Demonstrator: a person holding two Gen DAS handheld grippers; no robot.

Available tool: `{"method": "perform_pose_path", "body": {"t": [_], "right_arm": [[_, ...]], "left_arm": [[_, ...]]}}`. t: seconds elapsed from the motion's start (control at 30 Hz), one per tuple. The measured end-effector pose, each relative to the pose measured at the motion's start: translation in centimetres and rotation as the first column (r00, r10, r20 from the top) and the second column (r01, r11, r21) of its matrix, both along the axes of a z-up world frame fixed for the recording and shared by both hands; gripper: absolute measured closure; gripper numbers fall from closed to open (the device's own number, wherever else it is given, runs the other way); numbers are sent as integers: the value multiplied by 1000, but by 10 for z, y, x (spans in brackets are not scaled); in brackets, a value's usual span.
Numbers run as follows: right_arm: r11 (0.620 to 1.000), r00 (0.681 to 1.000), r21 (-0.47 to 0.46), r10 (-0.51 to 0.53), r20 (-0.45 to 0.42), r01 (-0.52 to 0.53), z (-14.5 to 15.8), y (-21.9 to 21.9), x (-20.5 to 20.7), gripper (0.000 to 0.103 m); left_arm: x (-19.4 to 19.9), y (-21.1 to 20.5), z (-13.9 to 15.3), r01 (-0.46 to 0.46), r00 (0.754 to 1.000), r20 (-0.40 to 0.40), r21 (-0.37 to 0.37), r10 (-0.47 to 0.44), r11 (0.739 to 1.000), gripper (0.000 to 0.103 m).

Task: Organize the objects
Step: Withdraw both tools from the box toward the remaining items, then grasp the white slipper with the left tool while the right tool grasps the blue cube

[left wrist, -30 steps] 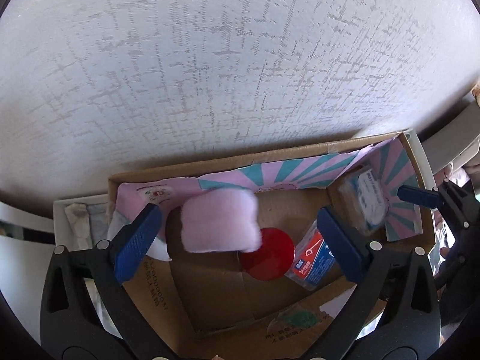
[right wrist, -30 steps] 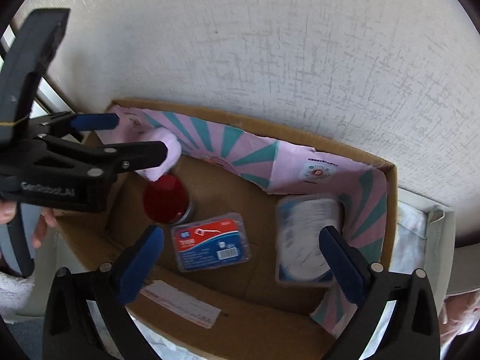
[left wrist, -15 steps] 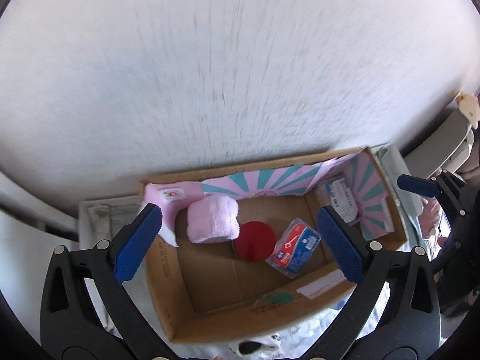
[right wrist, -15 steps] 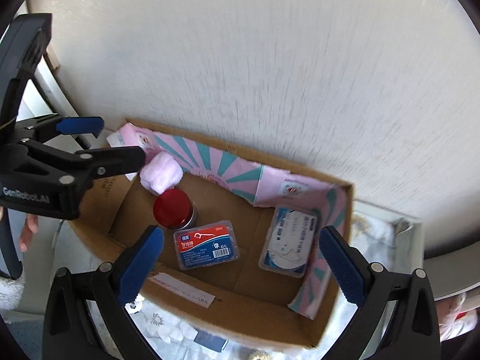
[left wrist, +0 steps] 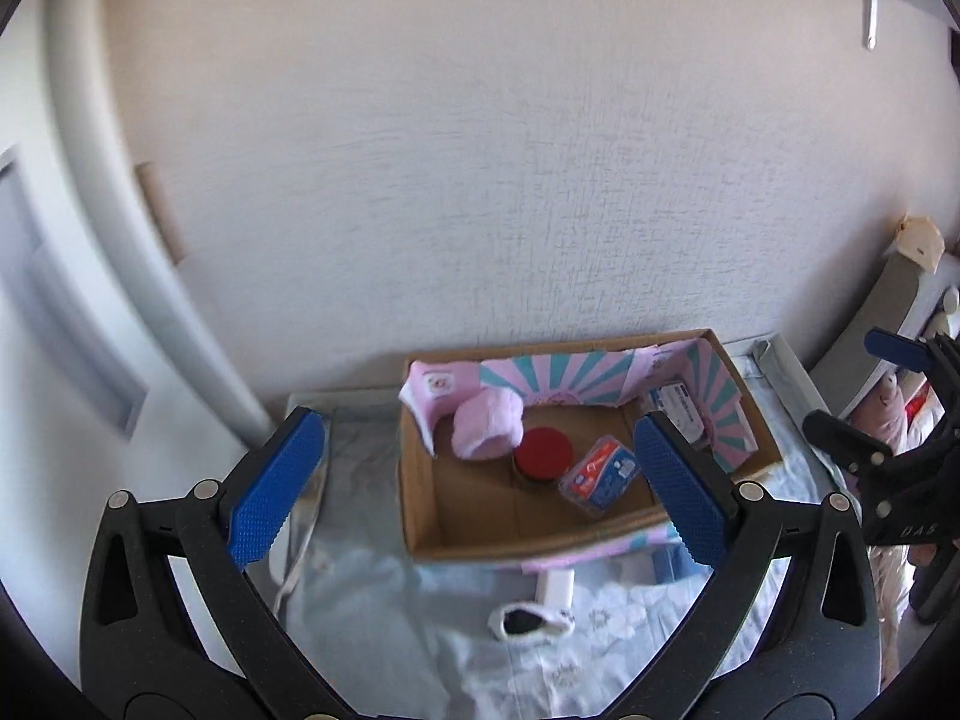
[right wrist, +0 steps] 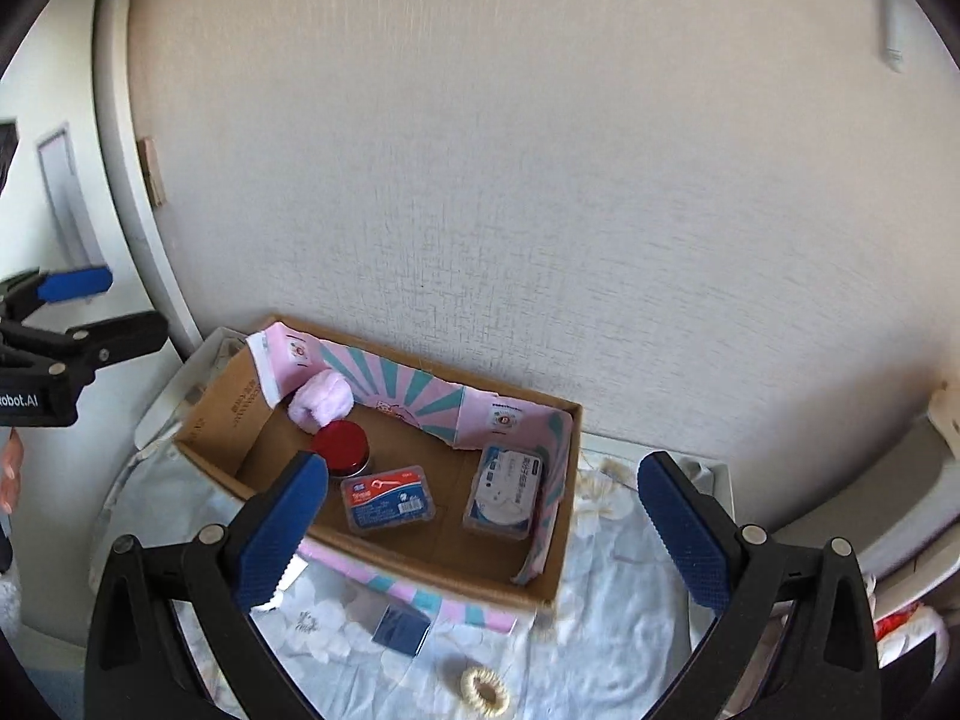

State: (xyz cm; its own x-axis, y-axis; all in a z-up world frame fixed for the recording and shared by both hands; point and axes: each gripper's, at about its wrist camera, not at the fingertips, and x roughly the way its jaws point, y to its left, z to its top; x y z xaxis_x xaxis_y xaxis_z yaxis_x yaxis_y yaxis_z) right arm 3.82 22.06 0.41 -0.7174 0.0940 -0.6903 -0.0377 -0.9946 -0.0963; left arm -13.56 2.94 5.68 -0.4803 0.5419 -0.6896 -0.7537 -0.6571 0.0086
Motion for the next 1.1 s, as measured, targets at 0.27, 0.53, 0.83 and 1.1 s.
{"method": "perform_pose_path", "body": {"t": [0.27, 0.53, 0.83, 1.1], "right_arm": [[998, 999, -47, -34, -20, 33, -2, 9, 54, 0], [995, 997, -95, -19, -76, 12, -8, 7, 85, 0], [989, 998, -144, 17, -55, -25, -48, -9, 92, 0], [985, 1000, -170, -25, 1, 25, -110, -22, 85, 1]], "left_arm": [[52, -45, -5, -34, 997, -66, 23, 36, 999, 0], [77, -72, -24, -52, 998, -26, 25, 53, 998, 0], [97, -78, -63, 9, 1000, -30, 4, -9, 1000, 0], [96, -63, -146, 116, 992, 62, -36, -113, 993, 0]]}}
